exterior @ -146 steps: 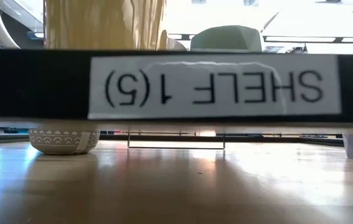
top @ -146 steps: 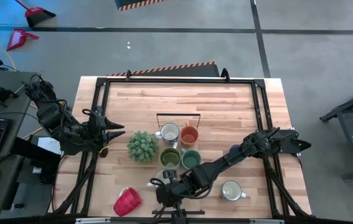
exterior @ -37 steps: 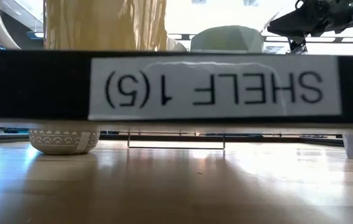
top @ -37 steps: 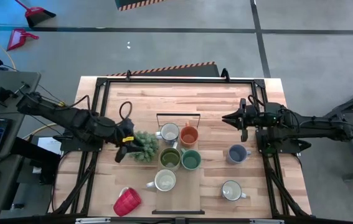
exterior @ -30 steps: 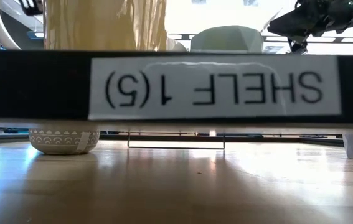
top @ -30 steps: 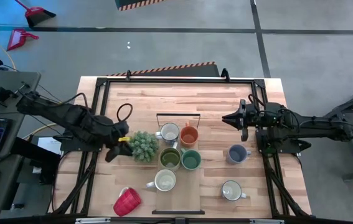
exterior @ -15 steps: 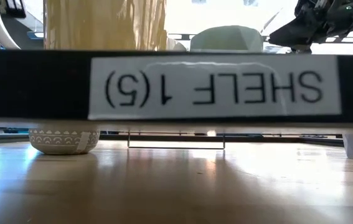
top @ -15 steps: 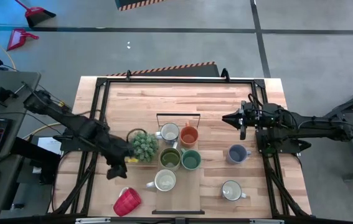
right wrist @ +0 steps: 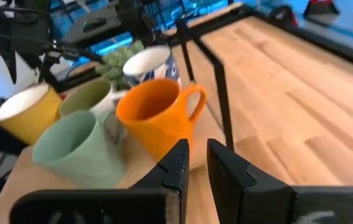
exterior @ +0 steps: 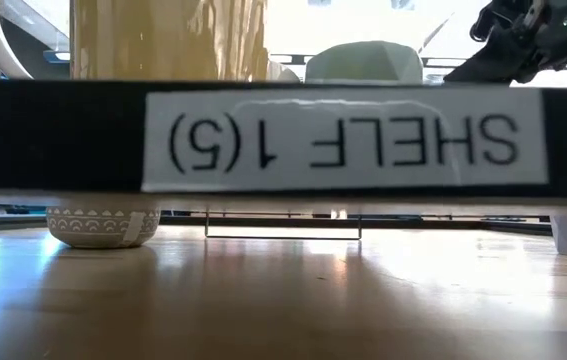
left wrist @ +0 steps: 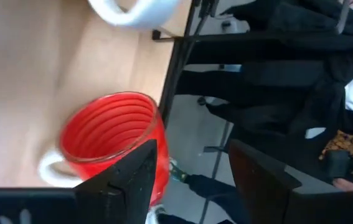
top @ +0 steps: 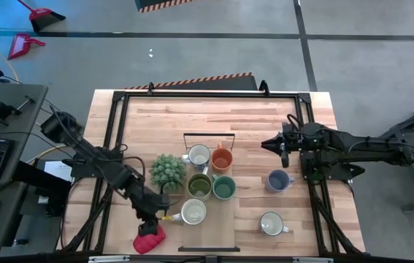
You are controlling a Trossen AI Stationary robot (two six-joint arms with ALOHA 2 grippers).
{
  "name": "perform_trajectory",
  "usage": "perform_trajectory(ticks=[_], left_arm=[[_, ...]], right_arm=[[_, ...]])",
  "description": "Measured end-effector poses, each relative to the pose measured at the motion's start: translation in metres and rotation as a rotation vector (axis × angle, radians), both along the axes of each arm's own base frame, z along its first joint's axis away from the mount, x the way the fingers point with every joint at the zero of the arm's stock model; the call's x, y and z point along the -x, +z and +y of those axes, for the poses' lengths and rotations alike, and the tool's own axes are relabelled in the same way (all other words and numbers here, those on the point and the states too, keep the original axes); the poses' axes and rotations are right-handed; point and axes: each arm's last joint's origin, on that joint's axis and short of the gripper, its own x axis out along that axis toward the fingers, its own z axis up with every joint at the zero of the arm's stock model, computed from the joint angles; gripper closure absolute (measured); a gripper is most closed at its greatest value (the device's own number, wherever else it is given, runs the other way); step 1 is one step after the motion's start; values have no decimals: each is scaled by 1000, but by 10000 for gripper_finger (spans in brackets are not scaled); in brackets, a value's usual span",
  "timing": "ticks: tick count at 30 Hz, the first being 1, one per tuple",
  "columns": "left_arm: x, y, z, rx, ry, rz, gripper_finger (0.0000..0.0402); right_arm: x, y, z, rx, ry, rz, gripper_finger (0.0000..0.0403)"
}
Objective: Place coffee mugs
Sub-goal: Adjust the red mug on the table
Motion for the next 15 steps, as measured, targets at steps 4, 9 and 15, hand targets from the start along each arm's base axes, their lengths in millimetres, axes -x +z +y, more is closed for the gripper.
perform_trajectory(ticks=[4,9,15], left_arm=[[0,-9,-8,-1,-5,39,212],[-2,-18,-10,-41,-32,53,209],[-5,-26,-6,-109,-94,32,208]], right_arm=[[1,-3,2,-20,45,27,360],[1,-3,2,-30,73,30,360],[1,-3,3,-33,82,32,360]])
